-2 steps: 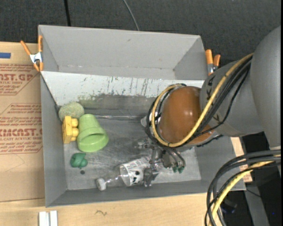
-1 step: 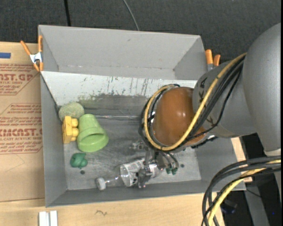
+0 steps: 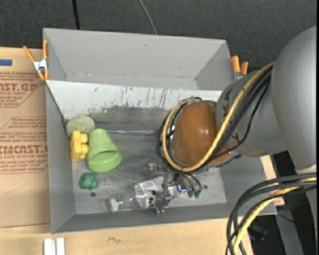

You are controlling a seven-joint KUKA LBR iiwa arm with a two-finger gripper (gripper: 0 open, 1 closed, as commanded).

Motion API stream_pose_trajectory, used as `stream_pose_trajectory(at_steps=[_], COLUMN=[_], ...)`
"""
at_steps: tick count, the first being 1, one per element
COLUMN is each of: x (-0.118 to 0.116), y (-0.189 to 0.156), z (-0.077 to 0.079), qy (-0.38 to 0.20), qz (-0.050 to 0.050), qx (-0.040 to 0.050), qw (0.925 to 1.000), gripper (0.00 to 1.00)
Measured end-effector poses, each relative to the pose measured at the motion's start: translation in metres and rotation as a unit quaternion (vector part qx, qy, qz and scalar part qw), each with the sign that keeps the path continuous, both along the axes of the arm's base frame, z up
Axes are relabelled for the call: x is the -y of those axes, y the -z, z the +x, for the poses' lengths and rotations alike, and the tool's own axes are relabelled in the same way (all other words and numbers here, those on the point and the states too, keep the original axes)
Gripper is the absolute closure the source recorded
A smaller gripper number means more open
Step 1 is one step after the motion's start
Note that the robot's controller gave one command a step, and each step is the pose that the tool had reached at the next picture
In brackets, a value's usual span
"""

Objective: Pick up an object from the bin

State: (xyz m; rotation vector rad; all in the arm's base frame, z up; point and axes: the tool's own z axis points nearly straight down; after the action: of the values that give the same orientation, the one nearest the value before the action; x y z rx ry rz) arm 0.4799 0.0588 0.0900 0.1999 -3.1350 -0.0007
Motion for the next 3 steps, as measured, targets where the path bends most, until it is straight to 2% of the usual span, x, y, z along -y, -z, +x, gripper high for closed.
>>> stream_pose_trajectory(at_steps=[1, 3], x=[-0.0236, -0.0233], y=[0.0135, 0.0126], z=[0.0041, 0.004], qy=[-0.001, 0.0], qz=[-0.003, -0.003], qx=[0.0002, 0.0], qw=[1.0, 1.0], gripper=[1.0, 1.0])
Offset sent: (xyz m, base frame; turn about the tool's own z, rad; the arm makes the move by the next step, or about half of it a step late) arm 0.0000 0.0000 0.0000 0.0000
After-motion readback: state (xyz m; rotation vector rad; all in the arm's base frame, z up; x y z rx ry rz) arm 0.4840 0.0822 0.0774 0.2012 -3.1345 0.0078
